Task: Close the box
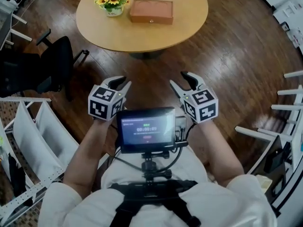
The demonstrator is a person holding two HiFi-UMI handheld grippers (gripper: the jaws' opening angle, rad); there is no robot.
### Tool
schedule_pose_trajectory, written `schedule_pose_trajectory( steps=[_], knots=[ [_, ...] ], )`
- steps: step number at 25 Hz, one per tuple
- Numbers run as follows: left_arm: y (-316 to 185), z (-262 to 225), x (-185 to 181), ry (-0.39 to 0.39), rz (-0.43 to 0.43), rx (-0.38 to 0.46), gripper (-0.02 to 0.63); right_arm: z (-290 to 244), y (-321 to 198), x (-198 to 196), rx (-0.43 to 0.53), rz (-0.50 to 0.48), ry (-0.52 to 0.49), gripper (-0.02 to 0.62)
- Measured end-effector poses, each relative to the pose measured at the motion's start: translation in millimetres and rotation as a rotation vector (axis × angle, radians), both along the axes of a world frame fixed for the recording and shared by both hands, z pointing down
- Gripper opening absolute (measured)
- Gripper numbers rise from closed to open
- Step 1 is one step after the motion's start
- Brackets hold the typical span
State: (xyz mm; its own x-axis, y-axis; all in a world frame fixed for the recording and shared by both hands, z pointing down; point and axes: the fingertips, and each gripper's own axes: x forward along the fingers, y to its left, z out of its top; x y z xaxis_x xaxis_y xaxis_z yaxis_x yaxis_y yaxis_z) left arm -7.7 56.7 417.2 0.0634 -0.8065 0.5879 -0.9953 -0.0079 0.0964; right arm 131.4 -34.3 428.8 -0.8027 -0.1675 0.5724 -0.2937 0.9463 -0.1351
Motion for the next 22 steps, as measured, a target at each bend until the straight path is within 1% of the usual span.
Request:
schedule_pose_trajectory(
  steps=[2,5,11,16,17,19,22],
  knots=[
    [9,-2,8,0.006,-0.014,0.003,0.087,-1,9,7,-0.005,-0.025,-0.004,0.218],
    [24,-3,19,0.035,-0.035,0.011,0.087,-2,19,17,0.0,-0.017,-0.019,0.202],
    [43,-9,22,0.013,-0.083,0.041,0.088,-9,32,33,-0.006,-0.016,-0.041,0.195],
    [66,-9,29,0.022,-0.092,0.053,0.089,-16,55,46,0.004,-0.016,-0.049,0.19],
    [71,-10,30,0.021,-0.091,0.056,0.089,-20,60,48,0.014,-0.013,-0.055,0.178],
    [80,-12,34,0.018,-0.088,0.061,0.089,-25,68,52,0.033,-0.009,-0.062,0.178],
    [85,-14,35,0.014,-0.091,0.064,0.089,-26,74,54,0.041,-0.014,-0.061,0.153]
  ],
)
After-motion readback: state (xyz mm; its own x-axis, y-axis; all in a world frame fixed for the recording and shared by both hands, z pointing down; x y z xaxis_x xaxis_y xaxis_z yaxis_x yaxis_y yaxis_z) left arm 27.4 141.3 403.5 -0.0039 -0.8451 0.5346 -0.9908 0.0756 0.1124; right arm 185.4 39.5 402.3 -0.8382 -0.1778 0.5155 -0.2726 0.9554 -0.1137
